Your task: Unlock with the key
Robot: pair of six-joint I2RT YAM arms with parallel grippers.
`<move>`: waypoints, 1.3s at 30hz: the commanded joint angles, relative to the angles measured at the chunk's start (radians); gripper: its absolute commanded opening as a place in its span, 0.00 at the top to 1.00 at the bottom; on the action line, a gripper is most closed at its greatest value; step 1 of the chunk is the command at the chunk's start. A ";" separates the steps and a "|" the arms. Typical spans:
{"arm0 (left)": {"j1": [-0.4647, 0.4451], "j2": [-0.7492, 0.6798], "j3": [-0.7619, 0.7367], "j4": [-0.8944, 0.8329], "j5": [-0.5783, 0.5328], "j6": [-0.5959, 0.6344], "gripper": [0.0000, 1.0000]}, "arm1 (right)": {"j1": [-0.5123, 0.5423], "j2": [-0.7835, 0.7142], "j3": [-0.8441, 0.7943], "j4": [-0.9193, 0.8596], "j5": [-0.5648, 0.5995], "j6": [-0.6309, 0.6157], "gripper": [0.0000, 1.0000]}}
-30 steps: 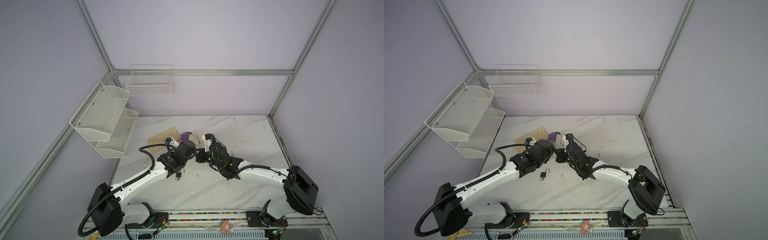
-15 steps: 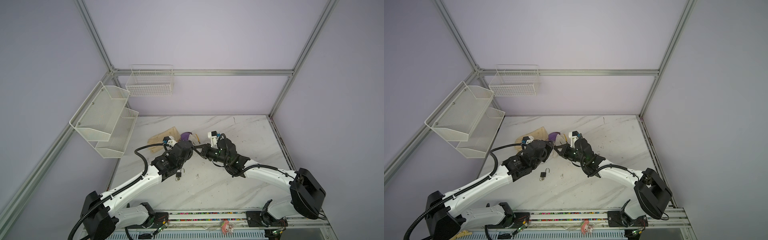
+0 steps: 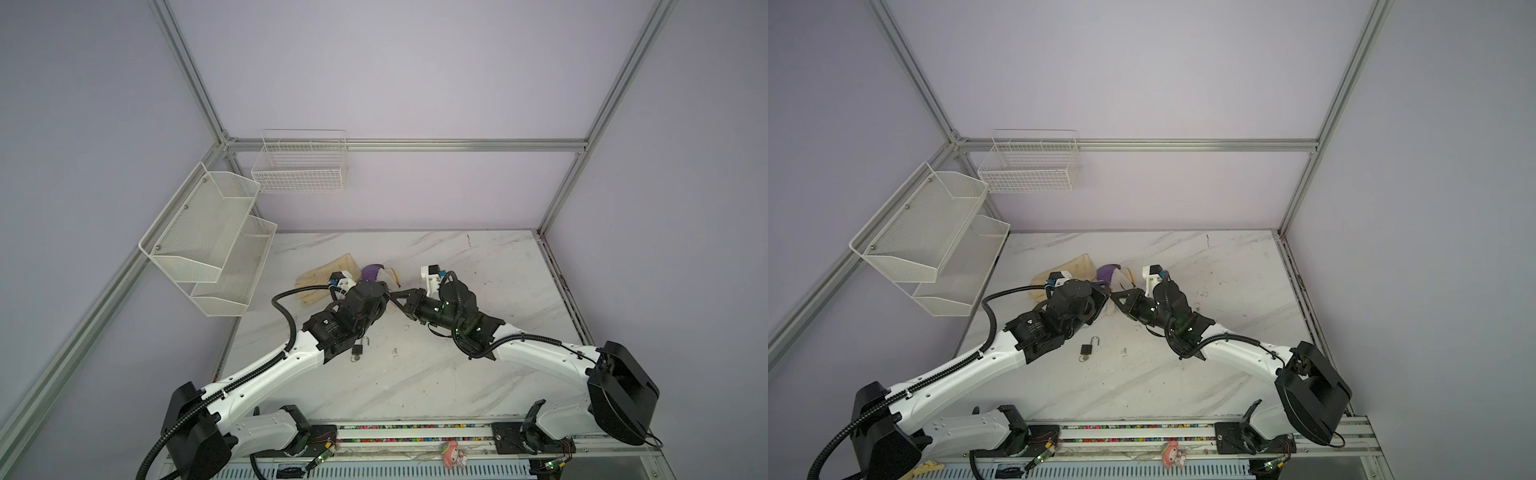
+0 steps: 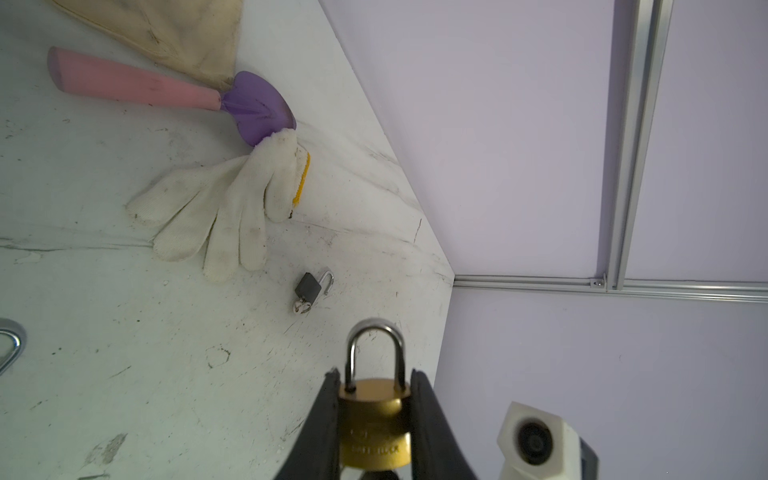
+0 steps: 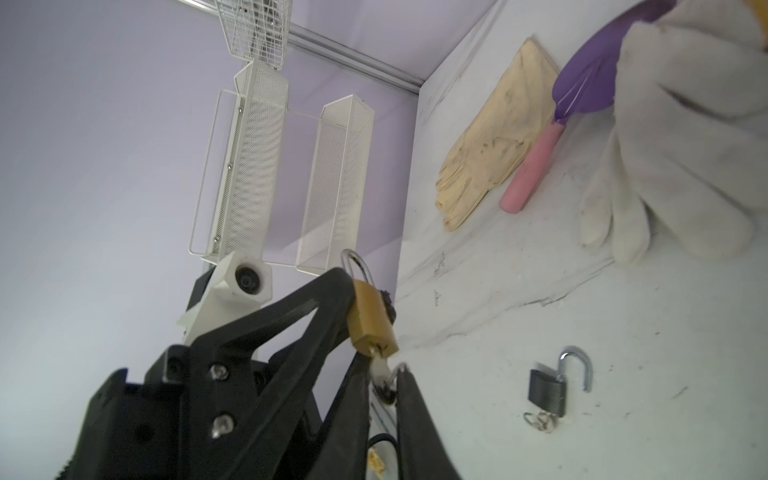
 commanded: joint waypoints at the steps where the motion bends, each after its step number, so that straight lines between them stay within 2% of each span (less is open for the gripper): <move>1: 0.032 0.000 0.049 -0.020 0.028 0.101 1.00 | -0.001 -0.063 0.034 -0.083 0.089 -0.115 0.71; 5: 0.071 -0.022 0.041 -0.013 0.066 0.185 1.00 | -0.001 -0.093 0.034 -0.193 0.145 -0.209 0.54; 7: 0.088 -0.043 0.033 -0.005 0.085 0.270 1.00 | -0.001 -0.111 0.040 -0.251 0.152 -0.243 0.46; 12: 0.094 -0.137 -0.056 0.104 0.111 0.599 1.00 | -0.022 -0.193 0.038 -0.375 0.184 -0.334 0.30; 14: 0.094 -0.173 -0.117 0.164 0.124 0.717 1.00 | -0.055 -0.220 0.043 -0.408 0.146 -0.371 0.29; 21: 0.094 -0.254 -0.429 0.630 0.372 1.148 1.00 | -0.099 -0.217 0.177 -0.621 0.064 -0.573 0.26; 24: 0.094 -0.249 -0.518 0.802 0.434 1.282 1.00 | -0.097 -0.148 0.286 -0.798 0.159 -0.664 0.26; 25: 0.094 -0.243 -0.540 0.849 0.452 1.325 1.00 | -0.097 -0.120 0.322 -0.836 0.149 -0.688 0.25; 28: 0.094 -0.218 -0.560 0.916 0.485 1.407 1.00 | -0.091 -0.079 0.392 -0.881 0.108 -0.723 0.25; 31: 0.094 -0.195 -0.557 0.936 0.501 1.455 1.00 | -0.065 -0.045 0.444 -0.937 0.131 -0.749 0.24; 35: 0.094 -0.166 -0.561 0.983 0.531 1.476 1.00 | -0.031 -0.006 0.498 -0.967 0.114 -0.772 0.23; 39: 0.094 -0.149 -0.549 0.979 0.535 1.478 1.00 | 0.011 0.016 0.564 -1.000 0.162 -0.783 0.22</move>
